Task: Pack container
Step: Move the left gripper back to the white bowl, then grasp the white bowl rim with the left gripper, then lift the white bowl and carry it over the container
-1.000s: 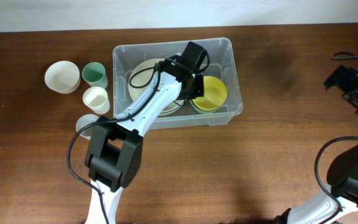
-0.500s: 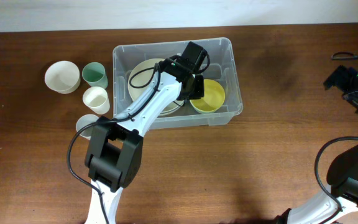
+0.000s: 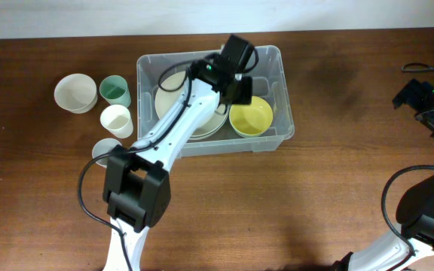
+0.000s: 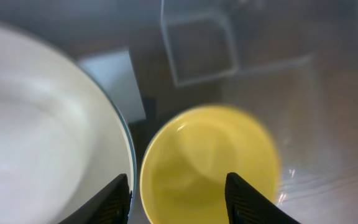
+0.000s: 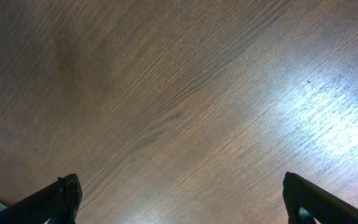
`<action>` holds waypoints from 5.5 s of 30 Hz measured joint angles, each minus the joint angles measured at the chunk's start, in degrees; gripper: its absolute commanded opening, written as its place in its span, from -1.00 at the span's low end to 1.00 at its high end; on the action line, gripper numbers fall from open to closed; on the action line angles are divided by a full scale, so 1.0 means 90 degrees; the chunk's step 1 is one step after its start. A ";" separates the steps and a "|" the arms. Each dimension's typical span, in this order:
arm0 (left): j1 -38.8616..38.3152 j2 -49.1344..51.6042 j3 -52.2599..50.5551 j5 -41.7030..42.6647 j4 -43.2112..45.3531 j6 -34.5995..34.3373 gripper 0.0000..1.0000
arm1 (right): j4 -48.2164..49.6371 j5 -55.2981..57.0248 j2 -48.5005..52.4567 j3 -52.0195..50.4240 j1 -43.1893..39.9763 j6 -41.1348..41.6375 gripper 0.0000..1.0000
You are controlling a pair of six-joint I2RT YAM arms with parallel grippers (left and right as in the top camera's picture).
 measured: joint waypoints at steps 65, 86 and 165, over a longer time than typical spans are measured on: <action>0.5581 0.1911 0.2382 -0.0379 -0.2975 -0.1824 0.99 | 0.0002 0.0000 0.0002 0.0000 0.0000 0.0002 0.98; 0.5574 0.2620 0.2382 -0.0238 -0.2856 -0.2125 0.99 | 0.0000 0.0000 0.0000 0.0000 0.0000 0.0000 0.98; 0.2052 0.2509 0.6776 0.2164 -0.4733 0.0430 -0.99 | 0.0002 0.0000 0.0000 0.0000 0.0000 0.0002 0.98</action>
